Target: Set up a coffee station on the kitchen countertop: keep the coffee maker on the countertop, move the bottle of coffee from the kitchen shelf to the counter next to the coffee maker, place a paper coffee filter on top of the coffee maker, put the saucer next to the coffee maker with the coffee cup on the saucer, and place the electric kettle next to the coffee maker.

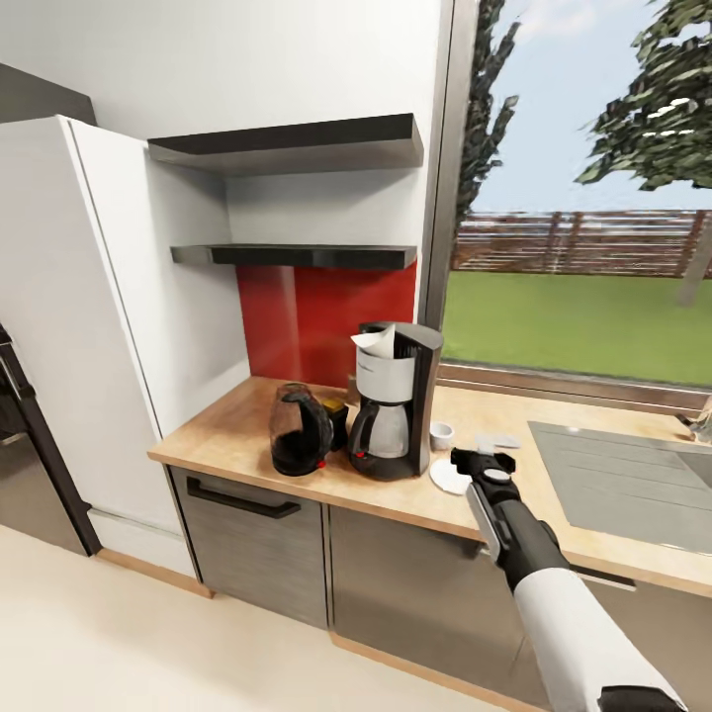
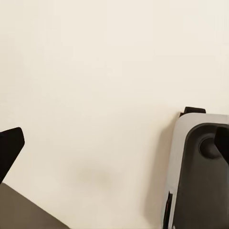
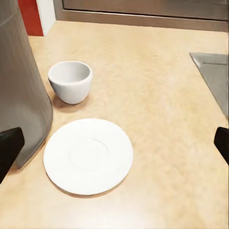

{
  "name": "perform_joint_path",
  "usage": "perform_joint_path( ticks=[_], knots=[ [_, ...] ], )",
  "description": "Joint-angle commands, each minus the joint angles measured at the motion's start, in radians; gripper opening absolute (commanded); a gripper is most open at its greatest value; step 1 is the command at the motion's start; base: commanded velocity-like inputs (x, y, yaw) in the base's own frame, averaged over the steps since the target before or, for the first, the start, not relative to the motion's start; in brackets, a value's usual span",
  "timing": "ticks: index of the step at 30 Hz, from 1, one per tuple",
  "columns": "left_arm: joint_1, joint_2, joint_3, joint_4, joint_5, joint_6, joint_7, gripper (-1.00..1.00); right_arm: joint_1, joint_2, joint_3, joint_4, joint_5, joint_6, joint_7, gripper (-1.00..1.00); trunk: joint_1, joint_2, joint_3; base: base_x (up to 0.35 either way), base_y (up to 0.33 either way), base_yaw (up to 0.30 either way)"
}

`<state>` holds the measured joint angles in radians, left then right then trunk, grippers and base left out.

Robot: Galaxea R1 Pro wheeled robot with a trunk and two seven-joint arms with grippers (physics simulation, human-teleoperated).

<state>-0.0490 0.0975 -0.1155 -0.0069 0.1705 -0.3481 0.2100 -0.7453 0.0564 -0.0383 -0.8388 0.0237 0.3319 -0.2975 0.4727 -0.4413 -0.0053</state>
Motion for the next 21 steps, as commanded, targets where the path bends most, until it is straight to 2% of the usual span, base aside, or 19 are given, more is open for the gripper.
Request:
perform_joint_path(
  ticks=[1, 10, 12, 15, 21],
  knots=[
    [-0.001, -0.001, -0.009, 0.001, 0.009, -0.002, 0.001, 1.00, -0.004, -0.005, -0.003, -0.001, 0.002, 0.043, -0.013, 1.00, 0.000, -0.001, -0.001, 0.149, -0.005, 0.000],
    [0.000, -0.001, -0.009, 0.001, 0.010, -0.002, 0.002, 1.00, -0.006, -0.009, -0.002, -0.002, 0.002, 0.078, -0.021, 1.00, 0.000, -0.001, -0.001, 0.285, -0.032, 0.000],
    [0.001, -0.004, -0.009, 0.007, 0.010, -0.002, -0.001, 1.00, -0.005, -0.020, -0.005, 0.010, 0.001, 0.089, -0.022, 1.00, 0.000, -0.001, -0.001, 0.000, 0.000, 0.000],
    [0.001, -0.003, -0.009, 0.007, 0.010, -0.002, -0.001, 1.00, -0.005, -0.016, -0.005, 0.027, 0.001, 0.106, -0.022, 1.00, 0.000, -0.001, -0.001, 0.000, 0.000, 0.000],
    [0.003, -0.001, -0.011, 0.006, 0.009, -0.002, -0.001, 1.00, -0.005, 0.015, -0.005, 0.006, -0.003, 0.126, -0.024, 1.00, 0.000, -0.001, -0.001, 0.000, 0.000, 0.000]
  ],
)
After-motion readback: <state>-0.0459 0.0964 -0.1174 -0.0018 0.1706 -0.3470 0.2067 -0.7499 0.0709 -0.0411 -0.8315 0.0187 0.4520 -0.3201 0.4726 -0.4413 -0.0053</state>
